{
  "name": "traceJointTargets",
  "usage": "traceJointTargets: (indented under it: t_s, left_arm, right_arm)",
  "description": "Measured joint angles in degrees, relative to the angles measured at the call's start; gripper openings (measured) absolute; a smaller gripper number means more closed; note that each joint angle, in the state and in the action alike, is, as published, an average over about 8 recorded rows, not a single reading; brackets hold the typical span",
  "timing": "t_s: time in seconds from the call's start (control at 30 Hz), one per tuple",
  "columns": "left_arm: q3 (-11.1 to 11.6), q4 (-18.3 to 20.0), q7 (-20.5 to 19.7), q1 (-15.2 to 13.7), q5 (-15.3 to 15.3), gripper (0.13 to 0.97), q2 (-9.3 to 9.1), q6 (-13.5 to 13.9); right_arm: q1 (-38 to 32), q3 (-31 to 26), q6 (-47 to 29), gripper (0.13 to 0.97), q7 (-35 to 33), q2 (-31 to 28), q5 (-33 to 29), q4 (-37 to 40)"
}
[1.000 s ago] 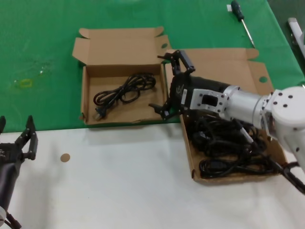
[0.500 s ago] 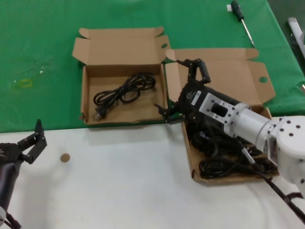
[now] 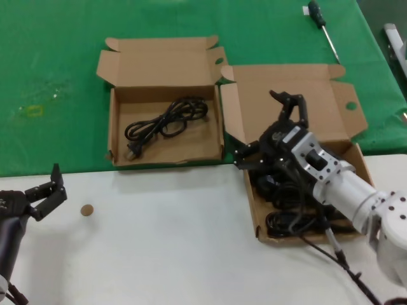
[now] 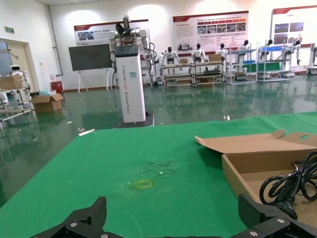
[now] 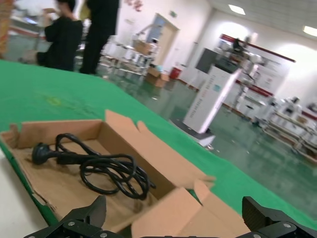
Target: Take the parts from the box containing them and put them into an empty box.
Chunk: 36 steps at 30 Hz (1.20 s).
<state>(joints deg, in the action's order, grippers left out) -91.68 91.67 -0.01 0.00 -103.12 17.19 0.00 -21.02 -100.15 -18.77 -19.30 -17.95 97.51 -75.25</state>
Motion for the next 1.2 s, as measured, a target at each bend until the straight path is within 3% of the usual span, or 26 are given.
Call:
traceJointTargets:
  t_s: [0.4,0.83,1.2]
  left_arm:
    - [0.00,0.00,0.00,0.00,0.00,0.959,0.00,0.00]
    - [0.00,0.00,0.00,0.00,-0.01,0.966,0.00,0.00]
    - [0.00,0.00,0.00,0.00,-0.01,0.966,0.00,0.00]
  right_arm:
    - [8.47,3.42,7.58,0.966,7.77,0.31,2.27,-6.63]
    - [17.47,7.04,15.58,0.966,16.00,0.63,4.67,-13.63]
    - [19.23,7.76,17.18,0.966,17.66,0.70,5.15,-15.03]
